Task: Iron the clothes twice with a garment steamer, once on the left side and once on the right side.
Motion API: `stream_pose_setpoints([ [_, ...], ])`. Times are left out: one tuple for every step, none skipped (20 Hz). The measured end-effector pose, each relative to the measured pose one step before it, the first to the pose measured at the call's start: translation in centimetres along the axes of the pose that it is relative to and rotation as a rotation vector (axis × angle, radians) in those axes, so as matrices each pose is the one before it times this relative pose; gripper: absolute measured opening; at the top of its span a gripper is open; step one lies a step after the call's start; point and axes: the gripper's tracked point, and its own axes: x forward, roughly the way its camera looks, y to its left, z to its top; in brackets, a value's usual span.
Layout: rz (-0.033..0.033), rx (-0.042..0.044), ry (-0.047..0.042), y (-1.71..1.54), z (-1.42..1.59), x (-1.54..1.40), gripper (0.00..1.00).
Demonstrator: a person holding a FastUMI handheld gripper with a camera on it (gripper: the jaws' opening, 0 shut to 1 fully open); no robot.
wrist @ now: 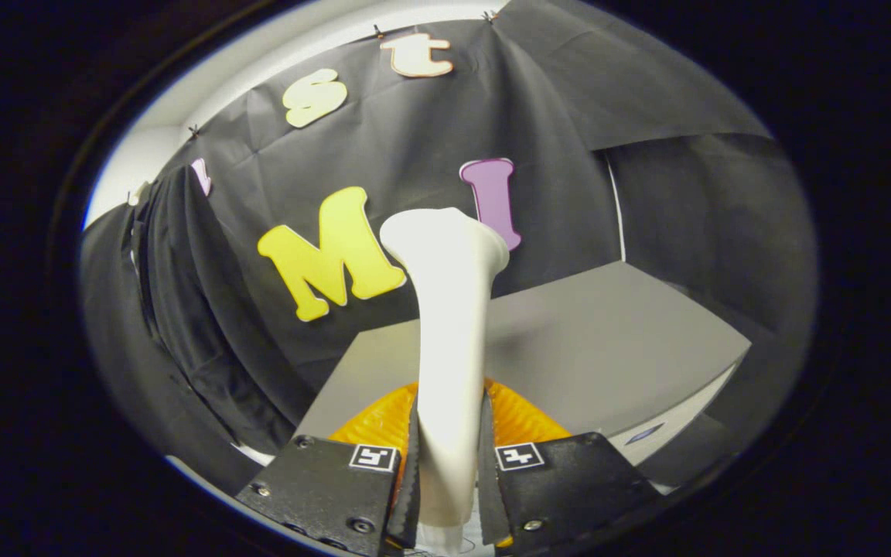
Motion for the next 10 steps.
stream_pose_setpoints([
  [-0.00437,-0.00679,-0.02266,1.135,0.396,-1.006,0.33],
  [-0.0063,-0.00605,-0.02758,1.138,0.228,-1.047,0.33],
  [-0.00369,-0.00848,-0.02596,1.258,0.456,-1.003,0.33],
  [-0.00011,-0.00591,-0.02547,1.465,0.497,-1.057,0.33],
  [0.00468,-0.00739,-0.023,1.541,0.474,-0.908,0.33],
  [0.00865,-0.0128,-0.02167,1.645,0.382,-0.881,0.33],
  [0.00715,-0.00891,-0.02924,1.671,0.55,-0.796,0.33],
  [0.00463,-0.01346,-0.01886,1.455,0.476,-0.699,0.33],
  [0.00917,-0.0125,-0.01807,1.704,0.586,-0.665,0.33],
  [0.01147,-0.00814,-0.02219,1.765,0.654,-0.622,0.33],
])
